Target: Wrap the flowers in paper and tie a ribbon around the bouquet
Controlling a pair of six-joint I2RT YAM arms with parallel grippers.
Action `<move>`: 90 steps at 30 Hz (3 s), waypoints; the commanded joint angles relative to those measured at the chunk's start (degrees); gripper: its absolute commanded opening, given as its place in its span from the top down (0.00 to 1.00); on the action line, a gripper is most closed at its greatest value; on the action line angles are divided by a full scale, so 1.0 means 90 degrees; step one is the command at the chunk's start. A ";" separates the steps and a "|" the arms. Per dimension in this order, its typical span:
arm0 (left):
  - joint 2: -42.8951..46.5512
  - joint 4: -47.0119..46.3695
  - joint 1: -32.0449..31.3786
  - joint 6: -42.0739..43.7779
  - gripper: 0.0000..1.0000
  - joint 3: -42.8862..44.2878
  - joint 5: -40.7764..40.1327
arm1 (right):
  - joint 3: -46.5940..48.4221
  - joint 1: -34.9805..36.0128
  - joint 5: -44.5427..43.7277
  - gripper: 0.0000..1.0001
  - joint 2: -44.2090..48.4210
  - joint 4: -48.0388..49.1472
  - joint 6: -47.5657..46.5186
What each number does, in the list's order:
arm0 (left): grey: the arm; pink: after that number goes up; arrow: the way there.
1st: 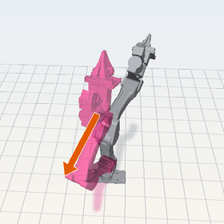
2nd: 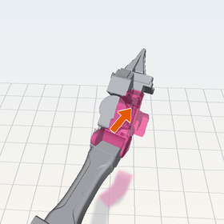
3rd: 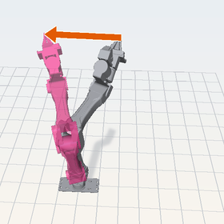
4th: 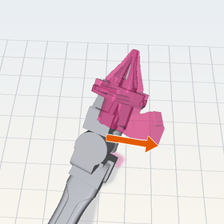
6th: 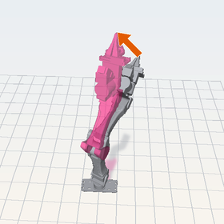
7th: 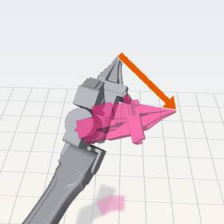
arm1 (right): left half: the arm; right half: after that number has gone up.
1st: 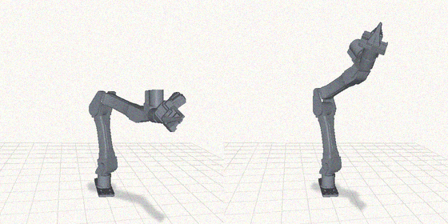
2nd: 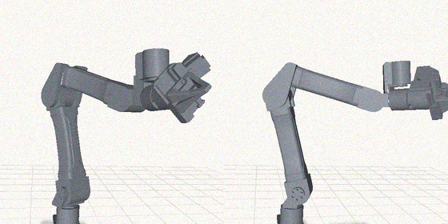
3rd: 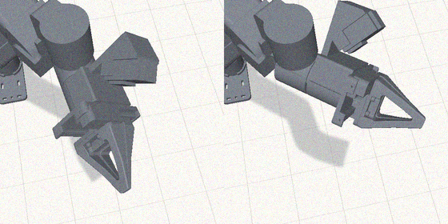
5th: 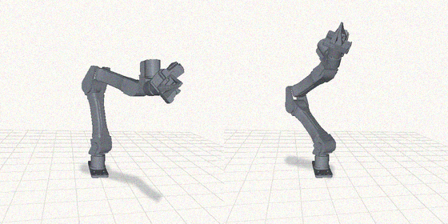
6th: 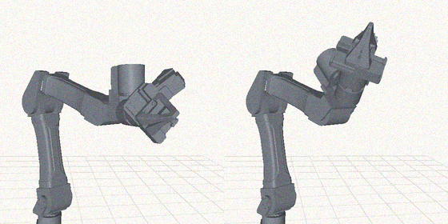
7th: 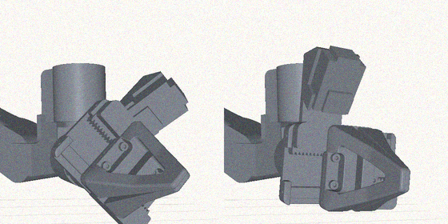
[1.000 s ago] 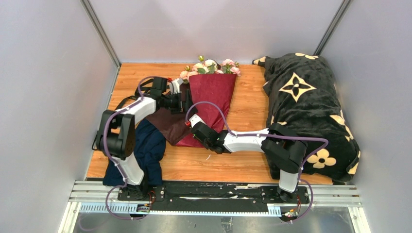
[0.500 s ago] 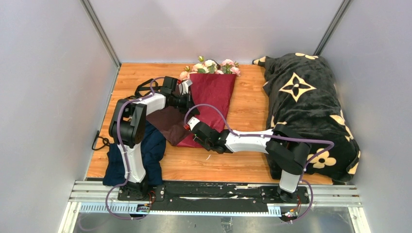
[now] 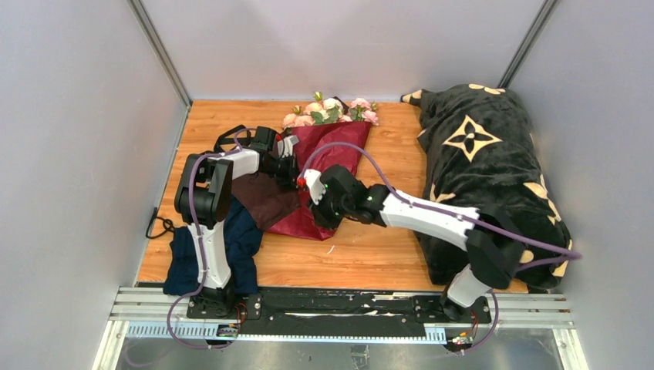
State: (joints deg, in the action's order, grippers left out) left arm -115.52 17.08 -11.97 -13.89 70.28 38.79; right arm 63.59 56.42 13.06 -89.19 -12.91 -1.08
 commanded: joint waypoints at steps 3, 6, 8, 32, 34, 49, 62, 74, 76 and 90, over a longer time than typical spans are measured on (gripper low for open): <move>-0.0037 0.0383 -0.0013 0.0314 1.00 -0.0260 -0.0742 | 0.0189 -0.0616 0.0085 0.96 -0.1449 0.0646 0.1485; -0.0056 0.0403 0.0009 0.0323 1.00 -0.0262 -0.0842 | -0.0235 -0.0614 0.0145 1.00 -0.1660 0.0686 0.1539; -0.0099 0.0423 0.0020 0.0315 1.00 -0.0213 -0.0862 | -0.0752 -0.0615 -0.0018 1.00 -0.1477 0.0655 0.1627; 0.0317 0.0503 0.0011 0.0549 1.00 -0.0946 -0.1080 | -0.0658 -0.0883 0.0813 1.00 -0.0971 0.0604 0.1549; 0.0310 0.0513 0.0011 0.0599 1.00 -0.0962 -0.1116 | -0.0907 -0.0923 0.0680 1.00 -0.1127 0.0438 0.1660; 0.0248 0.0532 0.0011 0.0585 1.00 -0.1073 -0.1093 | -0.0859 -0.2887 0.1564 0.29 -0.0880 0.1301 0.2903; 0.0212 0.0747 -0.0131 0.0859 1.00 -0.1058 -0.1119 | -0.0444 -0.3204 0.2102 0.90 -0.2478 0.2360 0.3767; 0.0007 0.0697 -0.1459 0.0545 1.00 -0.0370 -0.1006 | -0.2108 -0.4099 0.0575 0.84 0.0077 0.0484 0.2750; -0.0078 0.0779 -0.1463 0.0510 1.00 -0.0280 -0.1033 | -0.1718 -0.4023 -0.0060 0.77 0.0274 -0.0484 0.2440; 0.0200 0.0760 -0.1446 0.0499 1.00 -0.0572 -0.1174 | -0.0964 -0.2194 0.1725 1.00 -0.1353 0.2797 0.3702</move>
State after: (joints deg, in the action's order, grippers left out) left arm -112.62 20.64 -25.61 -11.14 67.81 35.99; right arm 55.88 37.08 17.41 -92.60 1.93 25.06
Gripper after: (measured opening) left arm 0.006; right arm 0.010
